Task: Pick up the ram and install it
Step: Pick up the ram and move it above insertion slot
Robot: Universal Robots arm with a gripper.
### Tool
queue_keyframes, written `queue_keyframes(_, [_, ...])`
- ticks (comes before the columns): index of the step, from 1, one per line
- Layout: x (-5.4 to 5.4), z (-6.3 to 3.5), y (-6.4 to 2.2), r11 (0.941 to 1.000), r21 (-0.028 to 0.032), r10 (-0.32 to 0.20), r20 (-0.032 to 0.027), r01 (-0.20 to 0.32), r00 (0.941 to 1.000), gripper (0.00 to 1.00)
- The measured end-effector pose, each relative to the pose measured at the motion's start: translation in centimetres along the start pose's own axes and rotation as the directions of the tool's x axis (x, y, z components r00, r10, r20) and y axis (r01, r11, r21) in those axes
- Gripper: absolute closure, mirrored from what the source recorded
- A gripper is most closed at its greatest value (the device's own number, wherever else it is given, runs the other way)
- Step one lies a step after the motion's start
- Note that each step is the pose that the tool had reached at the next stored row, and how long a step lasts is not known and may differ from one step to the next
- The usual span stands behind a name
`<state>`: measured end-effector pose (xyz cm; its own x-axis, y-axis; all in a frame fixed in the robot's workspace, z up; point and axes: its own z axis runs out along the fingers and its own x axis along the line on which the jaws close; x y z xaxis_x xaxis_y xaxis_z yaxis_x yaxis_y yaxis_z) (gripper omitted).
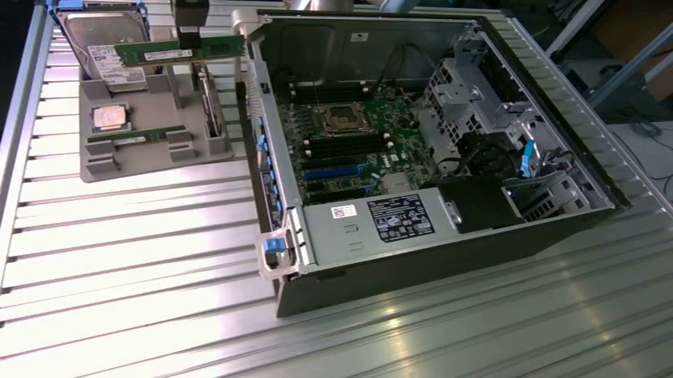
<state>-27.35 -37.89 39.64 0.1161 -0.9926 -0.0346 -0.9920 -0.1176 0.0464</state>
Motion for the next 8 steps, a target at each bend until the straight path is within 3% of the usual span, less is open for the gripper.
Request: queue_keyframes(8, [0.2,-0.08,-1.54,1.0,0.0,0.0,-0.0004,0.0,1.0,0.88])
